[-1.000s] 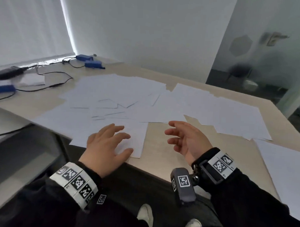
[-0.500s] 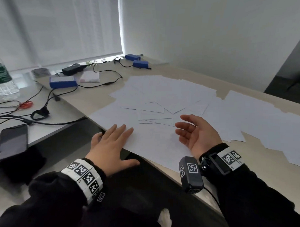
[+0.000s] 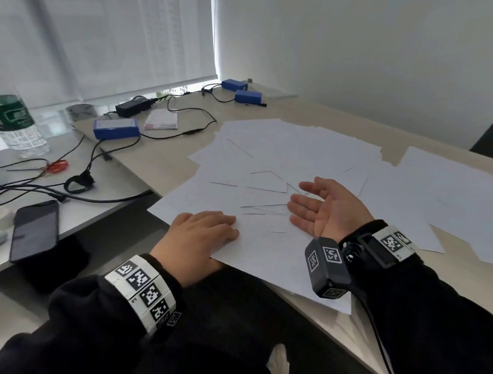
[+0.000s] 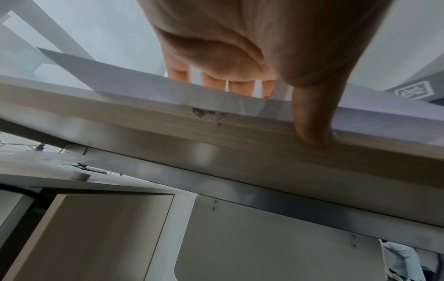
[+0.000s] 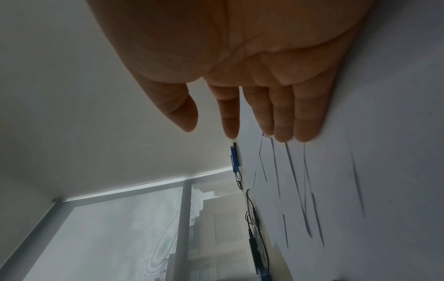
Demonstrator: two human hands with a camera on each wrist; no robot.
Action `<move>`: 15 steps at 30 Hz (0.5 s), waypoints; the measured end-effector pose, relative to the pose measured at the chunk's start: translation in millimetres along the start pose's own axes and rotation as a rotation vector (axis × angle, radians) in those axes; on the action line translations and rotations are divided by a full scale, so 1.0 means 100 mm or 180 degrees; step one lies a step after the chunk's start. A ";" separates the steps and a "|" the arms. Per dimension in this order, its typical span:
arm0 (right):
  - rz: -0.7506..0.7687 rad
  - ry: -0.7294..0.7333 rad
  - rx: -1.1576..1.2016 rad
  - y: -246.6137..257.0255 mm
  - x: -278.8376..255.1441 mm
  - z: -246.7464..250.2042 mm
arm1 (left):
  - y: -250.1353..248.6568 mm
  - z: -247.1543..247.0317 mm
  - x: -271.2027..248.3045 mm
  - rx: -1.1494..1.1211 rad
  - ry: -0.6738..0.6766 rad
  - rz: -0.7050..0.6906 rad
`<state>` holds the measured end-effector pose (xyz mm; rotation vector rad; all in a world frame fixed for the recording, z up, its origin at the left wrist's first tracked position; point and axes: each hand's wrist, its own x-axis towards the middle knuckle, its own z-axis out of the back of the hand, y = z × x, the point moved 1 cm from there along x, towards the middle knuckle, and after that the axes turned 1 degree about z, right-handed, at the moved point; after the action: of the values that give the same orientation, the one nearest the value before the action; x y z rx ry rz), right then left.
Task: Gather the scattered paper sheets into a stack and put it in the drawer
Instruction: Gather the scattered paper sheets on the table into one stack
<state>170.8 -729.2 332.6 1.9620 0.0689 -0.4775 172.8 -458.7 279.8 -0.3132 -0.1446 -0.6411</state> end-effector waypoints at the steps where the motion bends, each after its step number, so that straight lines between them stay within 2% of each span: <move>1: 0.0010 -0.0011 -0.0006 0.01 0.02 0.00 | 0.02 0.00 0.00 0.0008 0.0016 -0.0066; 7: -0.0104 0.0175 -0.0123 0.03 0.04 -0.08 | 0.10 0.16 0.06 0.0094 -0.0061 -0.0408; 11: -0.0407 0.0498 -0.0206 -0.02 0.00 -0.19 | 0.14 0.17 0.14 0.0159 0.0073 -0.0342; 15: -0.0461 0.0532 0.0162 -0.04 0.06 -0.26 | 0.19 0.12 0.17 0.0221 -0.0034 -0.0394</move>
<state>182.6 -705.9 336.4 2.0527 0.3094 -0.4115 197.1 -450.3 290.0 -0.2420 -0.1970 -0.7553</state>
